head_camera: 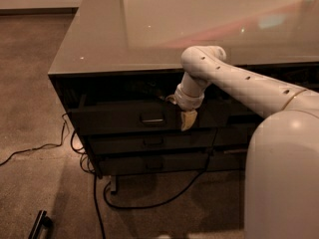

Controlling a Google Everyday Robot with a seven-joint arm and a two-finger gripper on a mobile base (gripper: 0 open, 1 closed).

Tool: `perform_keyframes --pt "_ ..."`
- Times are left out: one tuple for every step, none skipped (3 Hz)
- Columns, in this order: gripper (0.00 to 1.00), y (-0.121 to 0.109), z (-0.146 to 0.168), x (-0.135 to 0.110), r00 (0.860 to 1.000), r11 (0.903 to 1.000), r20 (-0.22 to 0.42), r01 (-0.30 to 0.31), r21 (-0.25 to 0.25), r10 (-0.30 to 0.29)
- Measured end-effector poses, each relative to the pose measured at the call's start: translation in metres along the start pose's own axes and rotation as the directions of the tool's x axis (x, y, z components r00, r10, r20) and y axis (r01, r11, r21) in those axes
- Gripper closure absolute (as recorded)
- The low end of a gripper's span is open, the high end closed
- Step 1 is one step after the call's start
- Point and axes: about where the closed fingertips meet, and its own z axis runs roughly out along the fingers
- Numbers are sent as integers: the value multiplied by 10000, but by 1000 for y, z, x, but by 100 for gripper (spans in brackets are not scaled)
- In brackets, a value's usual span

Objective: Open top drawer

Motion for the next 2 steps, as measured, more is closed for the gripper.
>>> perform_keyframes --pt "63 8 -3 6 9993 9993 -96 -359 48 360" --pt "86 8 -5 4 9993 9993 -96 -359 48 360"
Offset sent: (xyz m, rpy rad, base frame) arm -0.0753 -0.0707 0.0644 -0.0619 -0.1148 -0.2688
